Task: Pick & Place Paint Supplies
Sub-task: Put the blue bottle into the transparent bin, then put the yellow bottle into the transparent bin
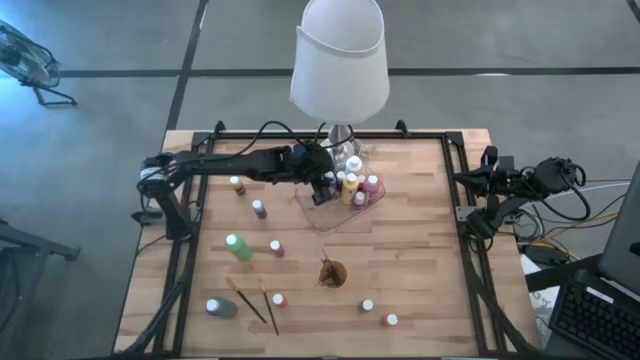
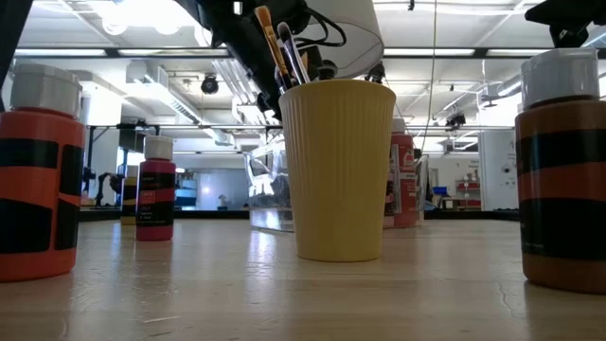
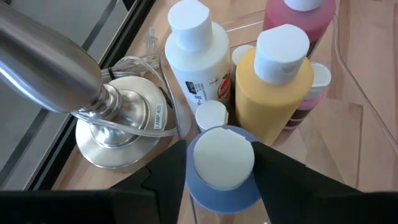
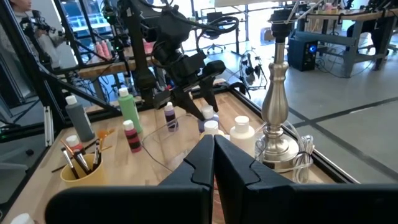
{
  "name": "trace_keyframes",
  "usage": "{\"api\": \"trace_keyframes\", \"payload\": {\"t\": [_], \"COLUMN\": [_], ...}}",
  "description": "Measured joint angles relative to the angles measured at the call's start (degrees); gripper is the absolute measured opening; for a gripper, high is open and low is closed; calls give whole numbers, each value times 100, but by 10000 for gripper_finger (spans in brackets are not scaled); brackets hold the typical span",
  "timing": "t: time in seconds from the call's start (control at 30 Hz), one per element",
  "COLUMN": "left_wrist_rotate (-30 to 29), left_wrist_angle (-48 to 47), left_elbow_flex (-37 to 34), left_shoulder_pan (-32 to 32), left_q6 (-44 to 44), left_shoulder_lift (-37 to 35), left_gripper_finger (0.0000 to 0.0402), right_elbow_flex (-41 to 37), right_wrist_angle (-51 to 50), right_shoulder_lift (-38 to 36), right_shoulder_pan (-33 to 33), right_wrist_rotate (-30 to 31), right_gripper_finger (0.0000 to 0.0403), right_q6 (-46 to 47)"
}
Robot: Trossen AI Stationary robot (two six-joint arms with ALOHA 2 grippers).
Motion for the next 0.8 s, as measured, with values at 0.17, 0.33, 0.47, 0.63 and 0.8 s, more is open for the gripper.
{"api": "trace_keyframes", "payload": {"t": [0.17,0.33,0.47,0.63,0.8], "left_wrist_rotate": [0,0,0,0,26], "left_wrist_angle": [-28,-77,-192,-342,-553], "left_elbow_flex": [0,0,0,0,19], "left_shoulder_pan": [0,0,0,-1,-4], "left_q6": [5,9,9,5,0], "left_shoulder_lift": [-9,-75,-165,-232,-238], "left_gripper_finger": [221,231,230,229,229], "right_elbow_flex": [0,0,0,0,0], "right_wrist_angle": [0,0,0,0,1], "right_shoulder_lift": [0,0,0,0,0], "right_shoulder_pan": [2,2,0,1,1], "right_wrist_rotate": [0,1,2,1,0], "right_gripper_finger": [8,8,8,8,8], "right_q6": [0,-1,0,0,0]}}
